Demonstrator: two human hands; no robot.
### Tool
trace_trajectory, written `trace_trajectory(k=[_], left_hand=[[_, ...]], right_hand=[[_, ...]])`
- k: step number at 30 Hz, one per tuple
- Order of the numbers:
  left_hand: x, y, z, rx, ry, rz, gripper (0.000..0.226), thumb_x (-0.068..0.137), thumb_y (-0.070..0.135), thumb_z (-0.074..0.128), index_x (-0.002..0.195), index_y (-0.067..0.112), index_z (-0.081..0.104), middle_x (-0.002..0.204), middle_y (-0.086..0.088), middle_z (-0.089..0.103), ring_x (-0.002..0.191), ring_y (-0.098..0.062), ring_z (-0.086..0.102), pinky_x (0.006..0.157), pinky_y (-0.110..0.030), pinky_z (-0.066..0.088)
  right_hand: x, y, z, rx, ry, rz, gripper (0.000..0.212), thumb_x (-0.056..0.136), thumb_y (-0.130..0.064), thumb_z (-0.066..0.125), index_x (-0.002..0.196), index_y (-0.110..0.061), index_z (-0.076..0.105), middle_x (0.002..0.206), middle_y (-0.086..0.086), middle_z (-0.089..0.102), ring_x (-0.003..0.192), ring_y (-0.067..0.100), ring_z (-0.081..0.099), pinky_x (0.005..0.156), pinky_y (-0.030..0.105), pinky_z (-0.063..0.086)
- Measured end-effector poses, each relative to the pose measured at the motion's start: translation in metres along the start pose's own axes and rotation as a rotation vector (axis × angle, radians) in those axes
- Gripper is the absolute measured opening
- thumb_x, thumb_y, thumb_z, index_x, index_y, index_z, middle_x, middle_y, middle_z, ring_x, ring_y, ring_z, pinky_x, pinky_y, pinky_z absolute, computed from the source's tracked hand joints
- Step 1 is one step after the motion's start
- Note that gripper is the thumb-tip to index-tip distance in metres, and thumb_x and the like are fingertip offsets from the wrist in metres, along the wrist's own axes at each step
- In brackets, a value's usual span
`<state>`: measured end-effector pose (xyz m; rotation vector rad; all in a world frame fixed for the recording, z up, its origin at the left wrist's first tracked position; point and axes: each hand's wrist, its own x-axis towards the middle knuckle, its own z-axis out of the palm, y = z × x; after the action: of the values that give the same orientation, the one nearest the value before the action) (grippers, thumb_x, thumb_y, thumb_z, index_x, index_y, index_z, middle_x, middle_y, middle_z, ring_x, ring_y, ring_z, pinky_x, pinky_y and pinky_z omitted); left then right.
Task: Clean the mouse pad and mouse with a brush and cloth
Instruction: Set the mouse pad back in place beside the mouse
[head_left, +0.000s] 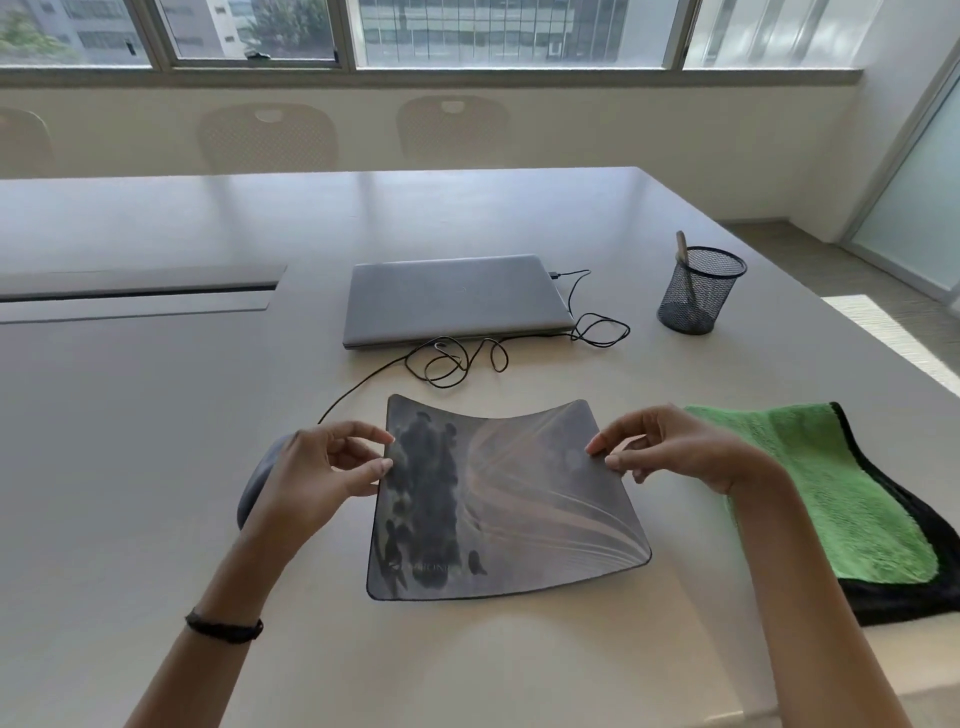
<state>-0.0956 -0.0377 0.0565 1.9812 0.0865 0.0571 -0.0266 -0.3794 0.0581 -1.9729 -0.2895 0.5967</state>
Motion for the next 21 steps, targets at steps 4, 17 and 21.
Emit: trace_trajectory(k=[4,17,21], left_hand=[[-0.009,-0.005,-0.002,0.023,-0.025,-0.028,0.018,0.076,-0.002,0.07,0.088,0.011,0.069,0.069,-0.009,0.065,0.058,-0.006,0.063,0.061,-0.02,0.057],[-0.008,-0.024,-0.001,0.197,-0.065,-0.096,0.013,0.076,0.006,0.073,0.082,0.016,0.067,0.068,-0.008,0.07,0.06,-0.008,0.064,0.055,-0.021,0.056],[-0.012,-0.023,0.002,0.296,-0.01,-0.048,0.007,0.08,0.015,0.07,0.083,0.021,0.066,0.069,-0.003,0.067,0.058,-0.006,0.062,0.047,-0.022,0.054]], right_hand=[[-0.001,0.0,0.0,-0.02,-0.047,0.016,0.019,0.082,0.005,0.064,0.092,-0.009,0.071,0.073,-0.005,0.071,0.065,0.004,0.064,0.057,0.017,0.05],[0.004,0.013,0.007,-0.068,0.112,0.088,0.01,0.089,-0.005,0.059,0.085,-0.004,0.068,0.07,0.005,0.067,0.056,0.012,0.062,0.048,0.019,0.045],[0.005,0.018,0.008,-0.102,0.253,0.1,0.013,0.092,-0.005,0.055,0.084,-0.004,0.066,0.067,0.009,0.067,0.053,0.014,0.059,0.046,0.018,0.043]])
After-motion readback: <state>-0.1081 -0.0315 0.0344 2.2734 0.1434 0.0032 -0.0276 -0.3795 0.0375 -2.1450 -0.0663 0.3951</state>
